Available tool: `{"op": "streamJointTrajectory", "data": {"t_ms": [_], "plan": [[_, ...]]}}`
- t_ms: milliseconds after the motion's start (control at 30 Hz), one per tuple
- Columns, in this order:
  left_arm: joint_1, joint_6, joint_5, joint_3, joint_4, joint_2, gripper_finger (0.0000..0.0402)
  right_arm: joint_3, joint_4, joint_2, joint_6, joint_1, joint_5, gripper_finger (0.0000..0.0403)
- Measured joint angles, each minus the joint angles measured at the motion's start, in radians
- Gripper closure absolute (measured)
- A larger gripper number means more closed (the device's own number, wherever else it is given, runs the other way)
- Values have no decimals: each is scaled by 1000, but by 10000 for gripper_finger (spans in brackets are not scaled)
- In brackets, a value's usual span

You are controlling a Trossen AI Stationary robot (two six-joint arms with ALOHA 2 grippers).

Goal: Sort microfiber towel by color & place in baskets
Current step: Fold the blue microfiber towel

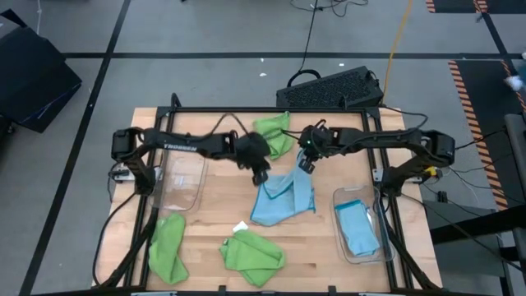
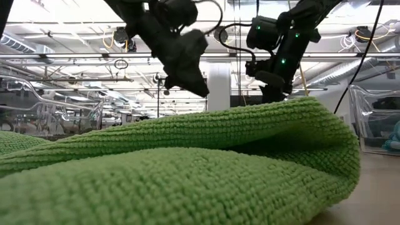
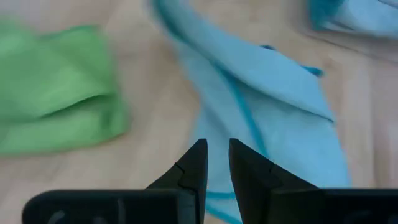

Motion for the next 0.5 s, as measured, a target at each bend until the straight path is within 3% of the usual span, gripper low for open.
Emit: {"op": "streamJointTrajectory", "data": {"t_ms": [267,500], "plan": [[-165,94,-105,-7,-15,27,334,0,-11,-25,10,-11,-27,403],[-217,50,-108,16,-5,200,334,0,-10,-26,-65,-11,-70,403]]}}
